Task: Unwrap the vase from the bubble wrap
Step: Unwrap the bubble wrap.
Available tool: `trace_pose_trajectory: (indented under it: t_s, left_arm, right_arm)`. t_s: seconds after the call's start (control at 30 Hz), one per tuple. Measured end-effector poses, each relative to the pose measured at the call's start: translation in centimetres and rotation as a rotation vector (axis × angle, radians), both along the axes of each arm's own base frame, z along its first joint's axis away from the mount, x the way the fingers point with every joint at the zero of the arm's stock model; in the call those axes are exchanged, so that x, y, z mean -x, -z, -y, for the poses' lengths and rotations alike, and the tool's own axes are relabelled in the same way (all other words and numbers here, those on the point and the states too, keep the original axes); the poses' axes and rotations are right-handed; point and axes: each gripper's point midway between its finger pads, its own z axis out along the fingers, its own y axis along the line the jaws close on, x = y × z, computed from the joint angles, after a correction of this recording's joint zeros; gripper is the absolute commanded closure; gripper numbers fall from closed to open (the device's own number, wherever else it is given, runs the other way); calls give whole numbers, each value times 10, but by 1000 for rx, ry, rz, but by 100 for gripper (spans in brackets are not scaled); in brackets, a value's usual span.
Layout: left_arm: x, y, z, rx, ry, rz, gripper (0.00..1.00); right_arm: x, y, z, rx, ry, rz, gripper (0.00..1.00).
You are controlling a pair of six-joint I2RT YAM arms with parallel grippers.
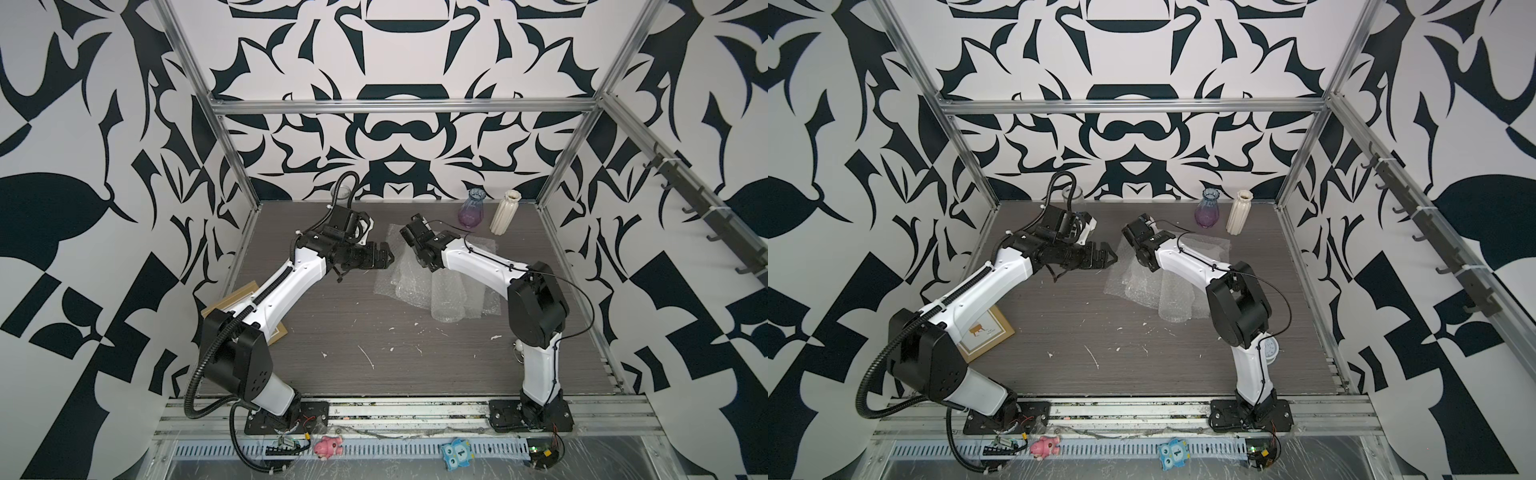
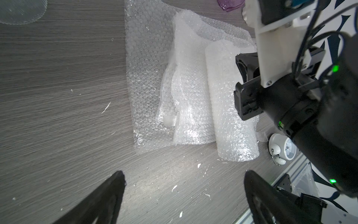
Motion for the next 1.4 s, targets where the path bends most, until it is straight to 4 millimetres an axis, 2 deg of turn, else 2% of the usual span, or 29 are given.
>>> trace_pose_trajectory:
  t_s: [0.3,0.7,0.93,1.23,1.4]
  left_arm:
    - [0,1,0,1,1,-4,1]
    - [0,8,2,0,8,-26,0]
    - [-1,12,3,0,9,-37,1]
    - [0,12,4,5,7,-42,1]
    - [0,12,4,9,9,-45,1]
  right_arm:
    - [3,-2,16,-12,26,18,100]
    - [6,-8,70,-110,132,56,100]
    - [12,3,97,-208,187,48,100]
    - [3,11,116,-291,246,59,100]
    - [6,22,127,-303,271,43,100]
